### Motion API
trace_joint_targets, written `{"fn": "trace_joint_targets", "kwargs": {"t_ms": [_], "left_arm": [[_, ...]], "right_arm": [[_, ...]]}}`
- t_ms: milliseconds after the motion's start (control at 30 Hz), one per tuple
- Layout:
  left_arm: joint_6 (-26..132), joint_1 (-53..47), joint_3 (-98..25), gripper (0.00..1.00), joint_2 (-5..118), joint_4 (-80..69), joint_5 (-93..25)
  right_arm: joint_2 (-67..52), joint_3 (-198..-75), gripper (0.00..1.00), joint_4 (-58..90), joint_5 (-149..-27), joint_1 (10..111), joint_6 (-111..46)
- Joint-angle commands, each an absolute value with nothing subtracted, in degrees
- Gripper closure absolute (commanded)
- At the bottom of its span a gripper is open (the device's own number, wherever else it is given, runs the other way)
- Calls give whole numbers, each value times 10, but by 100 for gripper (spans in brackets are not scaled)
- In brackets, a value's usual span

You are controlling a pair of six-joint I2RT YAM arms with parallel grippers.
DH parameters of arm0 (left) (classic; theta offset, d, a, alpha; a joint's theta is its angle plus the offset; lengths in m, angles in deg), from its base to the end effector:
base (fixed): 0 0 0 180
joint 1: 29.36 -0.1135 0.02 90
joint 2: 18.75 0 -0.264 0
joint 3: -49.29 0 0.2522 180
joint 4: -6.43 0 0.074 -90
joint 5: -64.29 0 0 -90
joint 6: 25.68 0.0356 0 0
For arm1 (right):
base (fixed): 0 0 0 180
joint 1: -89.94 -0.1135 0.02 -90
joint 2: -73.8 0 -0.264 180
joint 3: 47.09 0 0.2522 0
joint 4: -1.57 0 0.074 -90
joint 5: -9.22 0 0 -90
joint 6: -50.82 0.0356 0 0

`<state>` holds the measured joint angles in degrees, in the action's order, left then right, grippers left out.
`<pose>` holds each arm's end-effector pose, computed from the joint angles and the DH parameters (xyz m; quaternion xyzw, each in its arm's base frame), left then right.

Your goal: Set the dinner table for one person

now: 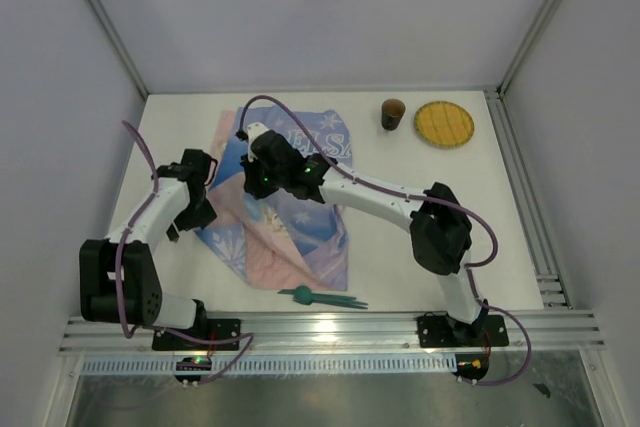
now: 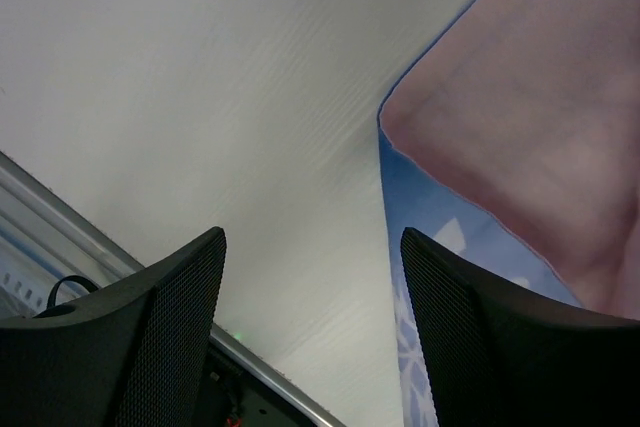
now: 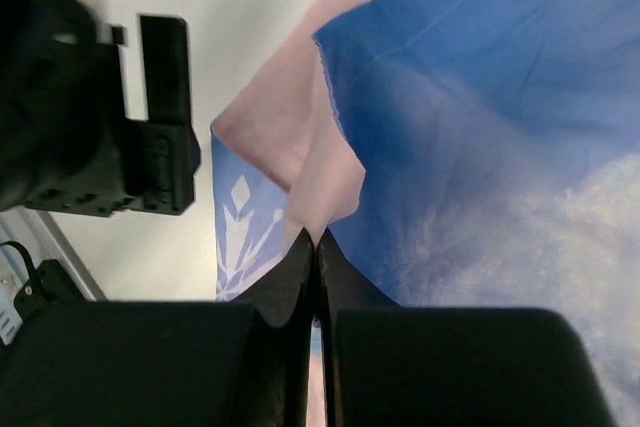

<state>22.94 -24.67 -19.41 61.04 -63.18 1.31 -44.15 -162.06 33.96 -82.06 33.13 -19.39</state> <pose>0.2383 -0.0033 0.2205 -0.3230 0.9139 0.1834 0.1637 0.2648 0.4063 0.2702 -0.2869 0.8409 0.2922 0.3539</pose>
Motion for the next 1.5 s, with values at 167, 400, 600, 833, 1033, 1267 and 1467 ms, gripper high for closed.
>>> {"fn": "trace_joint_targets", "kwargs": {"t_ms": [167,400,600,833,1033,1267,1467], "left_arm": [[221,-249,-199,30,668,-618,-12],[229,-249,-204,30,680,-613,-16],[237,-249,-211,31,699,-615,-15],[244,-249,-232,31,719,-621,-12],[245,-249,-249,31,738,-620,-21],[227,-237,-286,33,779,-611,-91],[201,-148,-350,33,810,-646,-80]], "right_arm": [[-379,-1646,97,387,-667,331,-224],[-297,-1581,97,406,-514,376,-208],[-197,-1504,97,417,-396,438,-163],[-114,-1447,97,451,-307,477,-125],[-56,-1423,97,503,-240,478,-77],[-33,-1410,97,540,-217,478,-39],[-32,-1410,97,558,-211,478,-16]]}}
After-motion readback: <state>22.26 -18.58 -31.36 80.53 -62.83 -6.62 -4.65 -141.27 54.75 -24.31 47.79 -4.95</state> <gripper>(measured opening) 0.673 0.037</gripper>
